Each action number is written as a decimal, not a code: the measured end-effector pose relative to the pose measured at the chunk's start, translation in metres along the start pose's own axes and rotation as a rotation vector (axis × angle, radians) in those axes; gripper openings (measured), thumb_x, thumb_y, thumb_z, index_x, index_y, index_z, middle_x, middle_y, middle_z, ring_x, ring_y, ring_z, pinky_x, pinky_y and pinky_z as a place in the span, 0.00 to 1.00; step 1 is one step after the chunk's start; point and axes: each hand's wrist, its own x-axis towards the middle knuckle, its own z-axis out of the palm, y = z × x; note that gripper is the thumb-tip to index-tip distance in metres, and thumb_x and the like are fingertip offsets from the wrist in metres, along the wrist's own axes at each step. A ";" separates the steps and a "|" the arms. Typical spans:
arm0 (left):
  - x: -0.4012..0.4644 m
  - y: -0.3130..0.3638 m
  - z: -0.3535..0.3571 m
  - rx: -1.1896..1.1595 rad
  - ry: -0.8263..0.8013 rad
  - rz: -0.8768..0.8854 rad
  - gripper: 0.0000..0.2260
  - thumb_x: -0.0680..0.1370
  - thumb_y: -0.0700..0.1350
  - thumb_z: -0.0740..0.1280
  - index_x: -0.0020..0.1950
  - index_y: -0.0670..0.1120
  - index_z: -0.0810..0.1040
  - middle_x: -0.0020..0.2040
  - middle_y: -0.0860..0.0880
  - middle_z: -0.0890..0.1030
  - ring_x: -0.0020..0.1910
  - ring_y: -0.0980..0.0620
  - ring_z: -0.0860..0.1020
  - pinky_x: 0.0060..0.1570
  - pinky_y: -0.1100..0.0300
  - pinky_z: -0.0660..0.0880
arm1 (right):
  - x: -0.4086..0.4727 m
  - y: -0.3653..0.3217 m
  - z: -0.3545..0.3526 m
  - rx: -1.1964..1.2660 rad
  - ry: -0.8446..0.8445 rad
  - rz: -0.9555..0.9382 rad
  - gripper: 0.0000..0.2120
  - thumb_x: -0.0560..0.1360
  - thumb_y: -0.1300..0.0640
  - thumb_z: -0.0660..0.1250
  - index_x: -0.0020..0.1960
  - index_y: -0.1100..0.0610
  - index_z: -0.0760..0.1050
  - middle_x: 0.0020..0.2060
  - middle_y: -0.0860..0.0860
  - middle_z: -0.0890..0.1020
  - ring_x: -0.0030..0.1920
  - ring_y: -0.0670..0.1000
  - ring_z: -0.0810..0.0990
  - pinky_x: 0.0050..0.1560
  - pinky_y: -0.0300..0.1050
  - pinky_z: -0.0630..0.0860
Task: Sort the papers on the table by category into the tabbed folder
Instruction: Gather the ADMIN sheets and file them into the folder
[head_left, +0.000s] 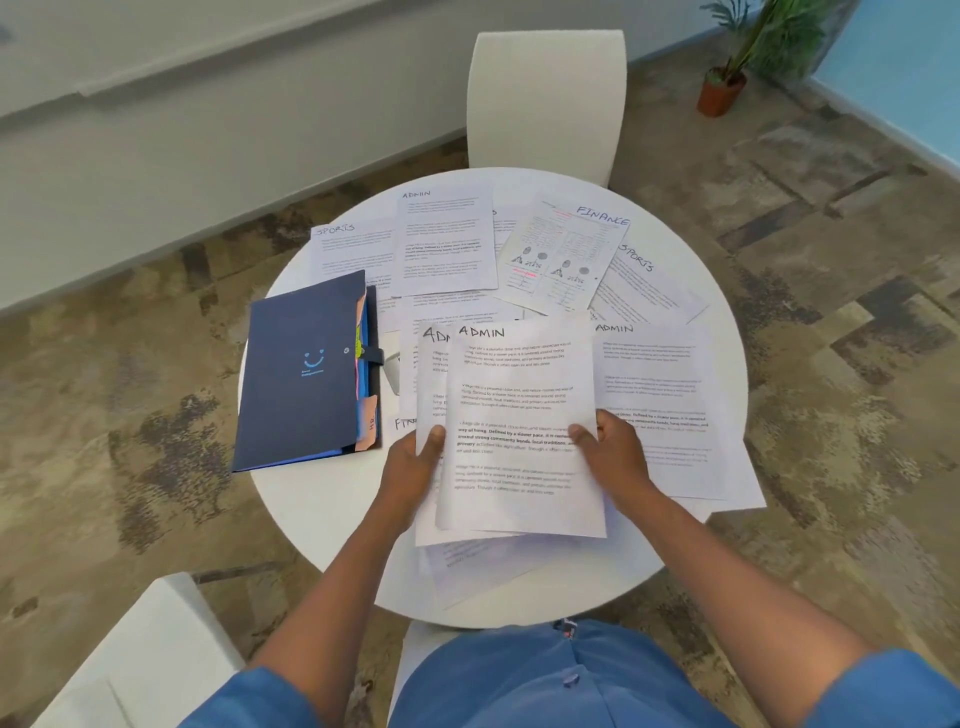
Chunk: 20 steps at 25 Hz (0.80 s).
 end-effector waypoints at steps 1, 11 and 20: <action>-0.002 0.001 0.001 -0.024 -0.005 -0.003 0.16 0.80 0.60 0.61 0.58 0.52 0.81 0.53 0.53 0.86 0.52 0.53 0.84 0.52 0.54 0.79 | -0.003 -0.002 0.001 -0.025 -0.003 -0.015 0.10 0.78 0.53 0.67 0.39 0.50 0.72 0.32 0.45 0.74 0.34 0.47 0.72 0.33 0.42 0.65; -0.011 -0.009 -0.004 -0.138 -0.017 -0.076 0.13 0.75 0.49 0.74 0.58 0.48 0.81 0.53 0.47 0.86 0.51 0.45 0.85 0.56 0.42 0.79 | -0.015 -0.011 0.011 -0.052 -0.071 -0.094 0.19 0.78 0.54 0.68 0.34 0.52 0.62 0.29 0.47 0.64 0.30 0.47 0.62 0.31 0.41 0.58; -0.002 -0.014 -0.009 -0.135 0.008 -0.146 0.14 0.78 0.47 0.70 0.63 0.46 0.79 0.55 0.46 0.85 0.53 0.45 0.84 0.58 0.42 0.79 | 0.014 0.009 -0.005 0.081 0.030 0.008 0.03 0.78 0.58 0.66 0.49 0.56 0.78 0.45 0.50 0.83 0.44 0.50 0.82 0.41 0.41 0.77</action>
